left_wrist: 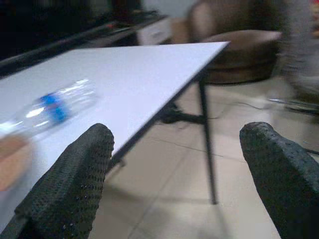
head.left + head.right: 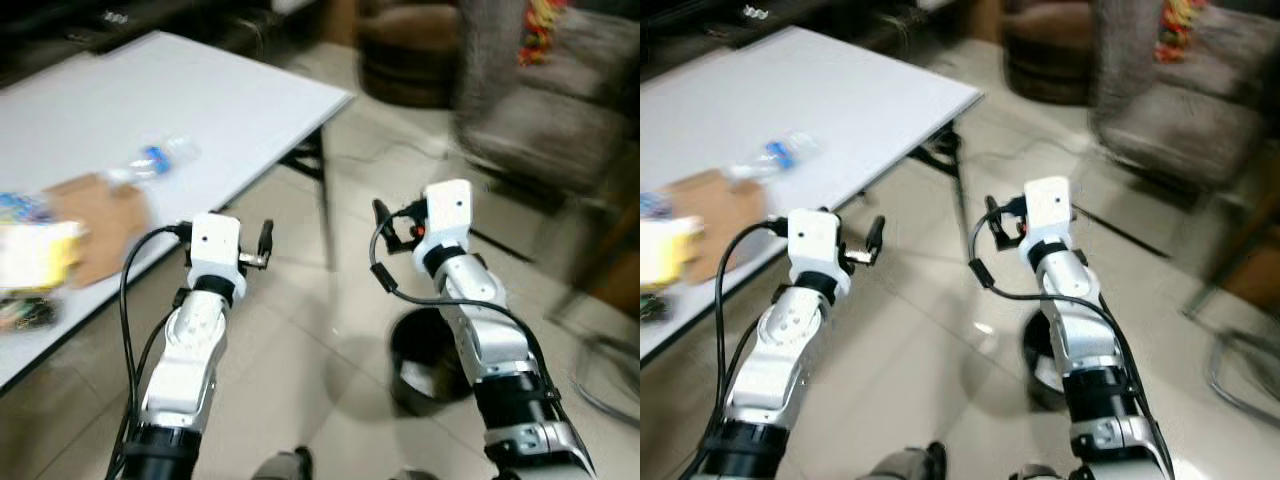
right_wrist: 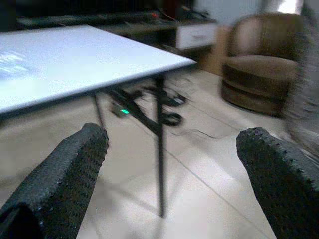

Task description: Picking trash to rubbish bin

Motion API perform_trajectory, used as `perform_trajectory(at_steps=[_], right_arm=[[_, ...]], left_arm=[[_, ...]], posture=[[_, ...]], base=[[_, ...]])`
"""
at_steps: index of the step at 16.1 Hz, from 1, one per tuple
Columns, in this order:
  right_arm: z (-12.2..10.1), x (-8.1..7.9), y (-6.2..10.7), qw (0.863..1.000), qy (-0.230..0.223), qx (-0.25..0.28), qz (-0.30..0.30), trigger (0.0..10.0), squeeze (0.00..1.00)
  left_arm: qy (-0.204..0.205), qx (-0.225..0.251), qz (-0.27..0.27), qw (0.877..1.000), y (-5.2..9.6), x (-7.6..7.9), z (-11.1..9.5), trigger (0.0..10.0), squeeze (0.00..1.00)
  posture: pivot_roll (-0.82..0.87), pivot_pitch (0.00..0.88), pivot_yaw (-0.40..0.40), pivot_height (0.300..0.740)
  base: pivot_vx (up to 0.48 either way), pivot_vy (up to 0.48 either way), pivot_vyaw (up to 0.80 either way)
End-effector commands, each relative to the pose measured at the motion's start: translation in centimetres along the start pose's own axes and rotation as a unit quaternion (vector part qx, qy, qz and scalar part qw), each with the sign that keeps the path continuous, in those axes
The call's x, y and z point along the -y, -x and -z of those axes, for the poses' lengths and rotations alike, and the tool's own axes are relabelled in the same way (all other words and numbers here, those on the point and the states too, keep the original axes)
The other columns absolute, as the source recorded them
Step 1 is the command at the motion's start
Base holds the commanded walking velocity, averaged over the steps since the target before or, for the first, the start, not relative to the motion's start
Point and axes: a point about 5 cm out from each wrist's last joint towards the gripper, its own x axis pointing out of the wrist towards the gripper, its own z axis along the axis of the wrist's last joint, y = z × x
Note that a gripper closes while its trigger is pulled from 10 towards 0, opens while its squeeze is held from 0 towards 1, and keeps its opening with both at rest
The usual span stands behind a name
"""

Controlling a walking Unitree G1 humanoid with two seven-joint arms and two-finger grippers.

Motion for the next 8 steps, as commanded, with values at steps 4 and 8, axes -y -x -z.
perform_trajectory(at_steps=[4,8], right_arm=[[0.0,-0.2,0.1,1.000,-0.005,-0.003,-0.012,10.0,0.00],[-0.3,-0.5,-0.8,0.999,0.002,-0.004,-0.041,10.0,0.00]], left_arm=[[-0.003,-0.004,-0.037,0.999,0.3,-1.1,0.4,10.0,0.00],[-0.004,0.007,-0.054,0.999,-0.2,-1.7,0.0,10.0,0.00]], posture=[[-0.15,0.128,0.081,0.740],[-0.14,0.102,0.008,0.740]], base=[[0.000,0.000,0.60],[0.000,0.000,0.00]])
